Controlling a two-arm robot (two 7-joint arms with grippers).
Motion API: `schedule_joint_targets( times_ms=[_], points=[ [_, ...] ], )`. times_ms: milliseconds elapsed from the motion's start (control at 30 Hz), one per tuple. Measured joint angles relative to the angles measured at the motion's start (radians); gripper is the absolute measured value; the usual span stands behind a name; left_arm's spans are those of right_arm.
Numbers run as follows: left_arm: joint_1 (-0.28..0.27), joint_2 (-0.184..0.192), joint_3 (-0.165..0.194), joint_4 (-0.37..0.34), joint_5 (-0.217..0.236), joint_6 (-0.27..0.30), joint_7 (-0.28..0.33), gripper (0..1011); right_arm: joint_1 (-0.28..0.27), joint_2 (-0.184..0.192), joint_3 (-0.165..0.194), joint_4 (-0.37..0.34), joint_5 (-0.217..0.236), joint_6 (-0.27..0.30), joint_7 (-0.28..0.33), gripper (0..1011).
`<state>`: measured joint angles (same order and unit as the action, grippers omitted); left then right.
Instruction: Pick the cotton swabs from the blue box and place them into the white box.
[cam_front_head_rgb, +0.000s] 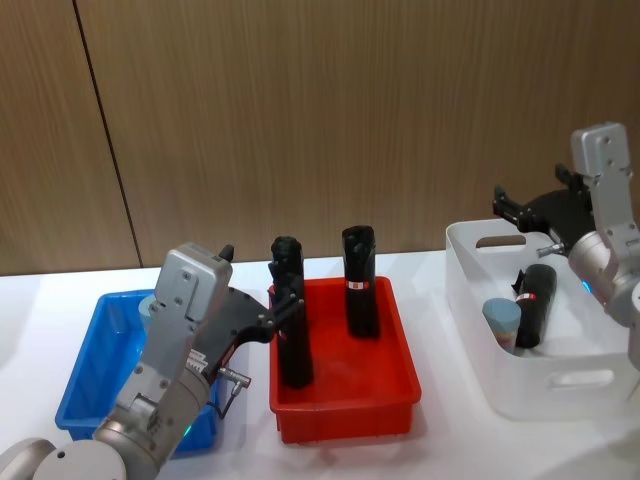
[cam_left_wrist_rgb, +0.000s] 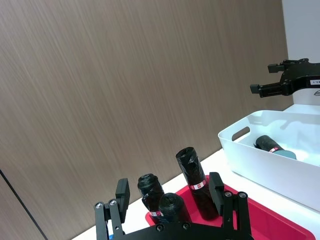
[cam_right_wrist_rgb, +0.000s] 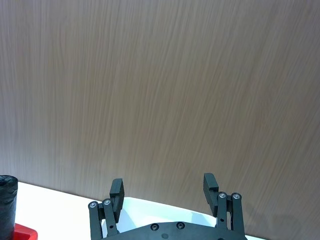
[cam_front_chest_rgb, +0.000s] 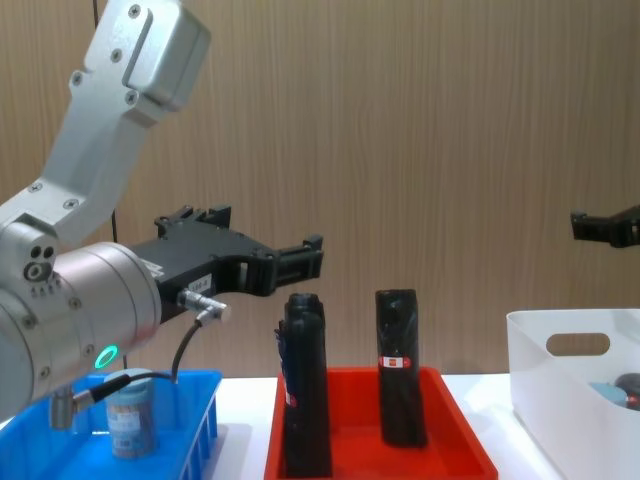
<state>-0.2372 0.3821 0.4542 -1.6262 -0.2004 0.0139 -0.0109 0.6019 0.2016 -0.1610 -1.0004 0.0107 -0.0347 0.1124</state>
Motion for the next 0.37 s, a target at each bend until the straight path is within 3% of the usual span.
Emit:
schedule_joint_targets(
  times_ms=[367],
  points=[
    [0.000, 0.000, 0.000, 0.000, 0.000, 0.000, 0.000, 1004, -0.009, 0.002, 0.001, -0.015, 0.002, 0.002, 0.004, 1002]
  ],
)
